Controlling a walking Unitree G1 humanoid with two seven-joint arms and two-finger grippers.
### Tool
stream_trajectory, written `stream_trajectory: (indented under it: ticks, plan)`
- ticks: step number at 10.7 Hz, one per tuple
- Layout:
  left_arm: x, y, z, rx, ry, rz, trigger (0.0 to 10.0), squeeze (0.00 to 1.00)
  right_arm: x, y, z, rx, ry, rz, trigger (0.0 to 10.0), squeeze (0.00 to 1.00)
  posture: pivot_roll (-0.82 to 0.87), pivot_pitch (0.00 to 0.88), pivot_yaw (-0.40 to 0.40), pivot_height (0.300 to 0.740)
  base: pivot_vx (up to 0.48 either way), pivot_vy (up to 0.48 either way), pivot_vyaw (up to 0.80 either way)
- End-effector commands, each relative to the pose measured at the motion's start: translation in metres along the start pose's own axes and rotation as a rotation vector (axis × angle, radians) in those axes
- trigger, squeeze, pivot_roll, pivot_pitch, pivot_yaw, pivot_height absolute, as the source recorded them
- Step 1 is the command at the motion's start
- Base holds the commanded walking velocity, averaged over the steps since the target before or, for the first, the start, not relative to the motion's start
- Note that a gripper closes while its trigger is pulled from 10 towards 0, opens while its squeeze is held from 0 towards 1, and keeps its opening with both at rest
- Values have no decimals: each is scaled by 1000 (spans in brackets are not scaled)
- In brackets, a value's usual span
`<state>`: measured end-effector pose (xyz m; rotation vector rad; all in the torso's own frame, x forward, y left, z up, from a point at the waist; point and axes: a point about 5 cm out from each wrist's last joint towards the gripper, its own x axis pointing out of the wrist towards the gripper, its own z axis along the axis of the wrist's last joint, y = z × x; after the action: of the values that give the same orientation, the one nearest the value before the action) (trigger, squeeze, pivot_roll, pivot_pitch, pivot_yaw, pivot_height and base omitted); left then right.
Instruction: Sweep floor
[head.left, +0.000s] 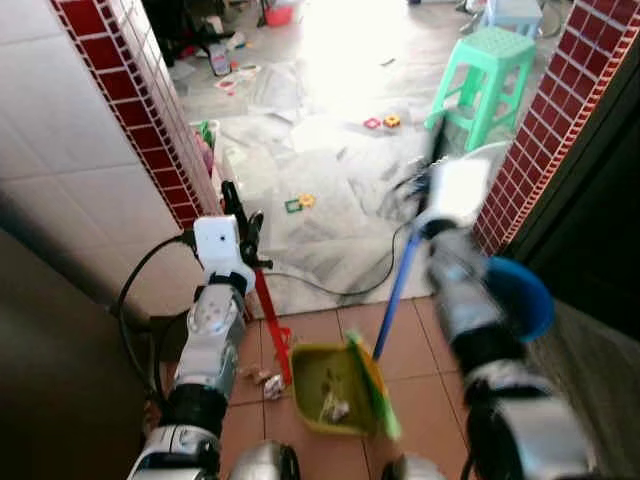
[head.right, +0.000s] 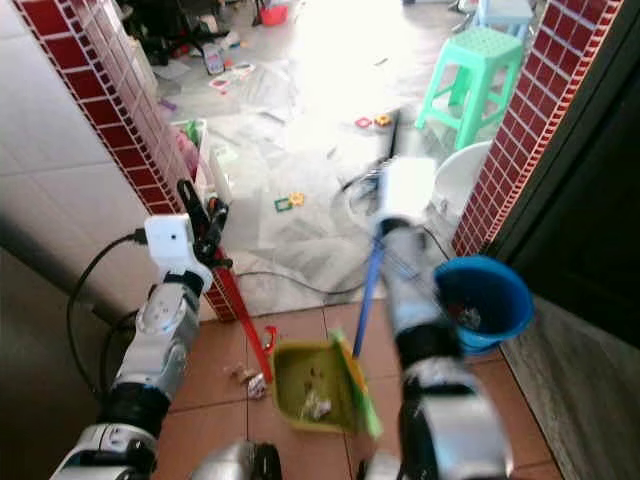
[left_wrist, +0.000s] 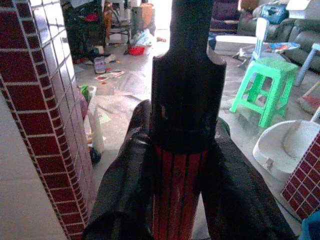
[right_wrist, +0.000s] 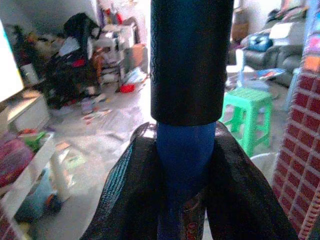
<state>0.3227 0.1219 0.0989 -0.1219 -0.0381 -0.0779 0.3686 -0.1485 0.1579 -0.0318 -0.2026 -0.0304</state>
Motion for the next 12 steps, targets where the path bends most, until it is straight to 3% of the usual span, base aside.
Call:
stream_trajectory:
  ticks: [1,3,5,8,11,12]
  plan:
    - [8,-7,20,7,-77,-19,10000,0,6,7,16,-13,-80,52,10000,0,-149,0,102,740,0,0,0]
    - [4,-5,15,31,-81,-4,10000,0,3,-6,11,-73,-56,83,10000,0,-119,0,11,740,0,0,0]
    - [-4,2,10,23,-78,57,10000,0,4,7,10,-109,-50,158,10000,0,-75,0,-69,740,0,0,0]
    - [-6,4,10,132,-82,19,10000,0,0,17,9,-149,-47,183,10000,0,-41,0,-95,740,0,0,0]
    - [-12,12,13,118,-80,20,10000,0,-14,6,3,-124,-56,124,10000,0,-111,0,52,740,0,0,0]
    - [-17,24,9,85,-54,68,10000,0,-23,-1,-6,-123,-41,88,10000,0,-145,0,95,740,0,0,0]
